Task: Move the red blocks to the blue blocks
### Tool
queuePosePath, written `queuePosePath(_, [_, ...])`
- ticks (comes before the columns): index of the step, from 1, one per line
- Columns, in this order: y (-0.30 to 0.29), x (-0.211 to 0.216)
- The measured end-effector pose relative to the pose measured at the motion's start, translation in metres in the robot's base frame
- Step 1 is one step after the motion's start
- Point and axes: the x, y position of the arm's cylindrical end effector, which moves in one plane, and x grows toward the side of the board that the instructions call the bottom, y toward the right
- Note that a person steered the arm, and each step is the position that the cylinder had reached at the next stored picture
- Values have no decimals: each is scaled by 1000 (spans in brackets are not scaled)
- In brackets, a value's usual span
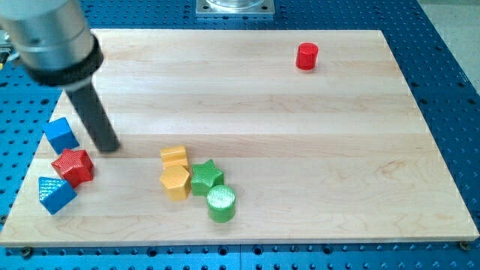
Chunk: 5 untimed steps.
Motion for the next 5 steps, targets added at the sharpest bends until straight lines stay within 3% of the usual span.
queuePosePath(2, [-79,-20])
queuePosePath(4, [-71,24])
queuePosePath(5, [-41,-33])
